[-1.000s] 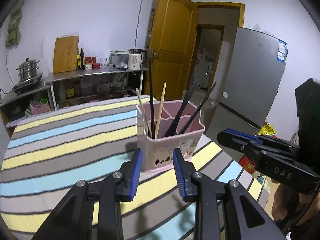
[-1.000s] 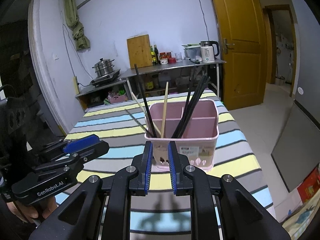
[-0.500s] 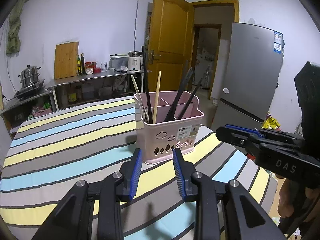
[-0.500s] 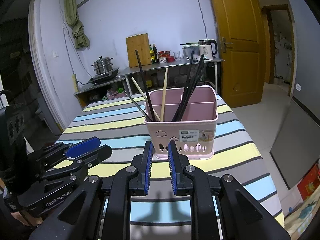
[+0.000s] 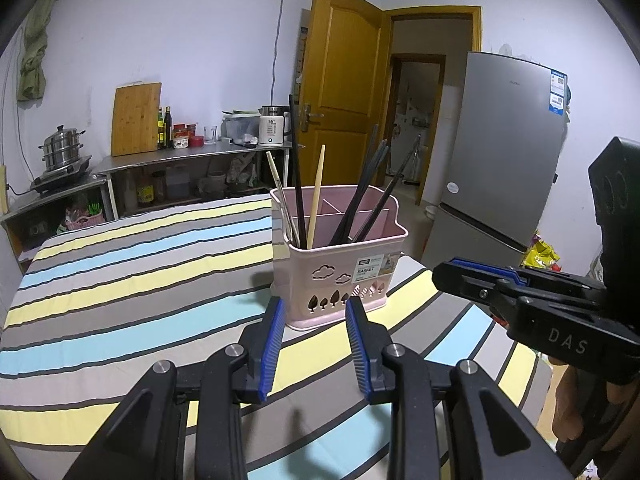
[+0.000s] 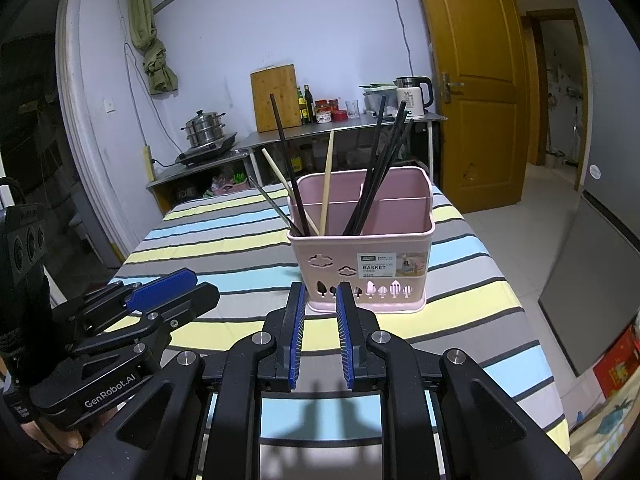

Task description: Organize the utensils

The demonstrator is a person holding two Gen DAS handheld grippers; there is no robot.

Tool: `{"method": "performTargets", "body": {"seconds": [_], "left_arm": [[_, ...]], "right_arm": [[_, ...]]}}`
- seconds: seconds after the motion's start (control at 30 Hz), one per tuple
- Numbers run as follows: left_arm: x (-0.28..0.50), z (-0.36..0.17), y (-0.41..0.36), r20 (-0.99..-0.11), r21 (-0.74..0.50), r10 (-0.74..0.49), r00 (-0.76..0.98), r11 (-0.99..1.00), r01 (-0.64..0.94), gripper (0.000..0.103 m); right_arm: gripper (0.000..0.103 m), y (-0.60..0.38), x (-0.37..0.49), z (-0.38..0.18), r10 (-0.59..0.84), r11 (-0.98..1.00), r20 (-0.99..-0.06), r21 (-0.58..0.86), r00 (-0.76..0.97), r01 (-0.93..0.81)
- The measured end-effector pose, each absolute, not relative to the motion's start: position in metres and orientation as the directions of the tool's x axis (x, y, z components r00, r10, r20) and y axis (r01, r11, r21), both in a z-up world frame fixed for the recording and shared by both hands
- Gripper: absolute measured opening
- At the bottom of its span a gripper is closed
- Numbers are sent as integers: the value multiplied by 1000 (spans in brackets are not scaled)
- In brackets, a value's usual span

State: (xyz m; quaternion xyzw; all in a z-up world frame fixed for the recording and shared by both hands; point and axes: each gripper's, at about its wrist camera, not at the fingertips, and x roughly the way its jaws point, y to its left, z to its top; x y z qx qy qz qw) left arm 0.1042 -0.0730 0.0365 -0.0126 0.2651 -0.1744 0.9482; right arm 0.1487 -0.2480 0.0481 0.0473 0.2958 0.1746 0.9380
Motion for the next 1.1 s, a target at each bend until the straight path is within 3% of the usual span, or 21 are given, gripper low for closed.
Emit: {"method": "performTargets", "body": {"seconds": [1.1], "left_arm": [[105,35,-72,-504,-116,-333,797,940,320,31]], "right_arm": [[16,-243,149,42,354,935,-553,193,754,-297]]}}
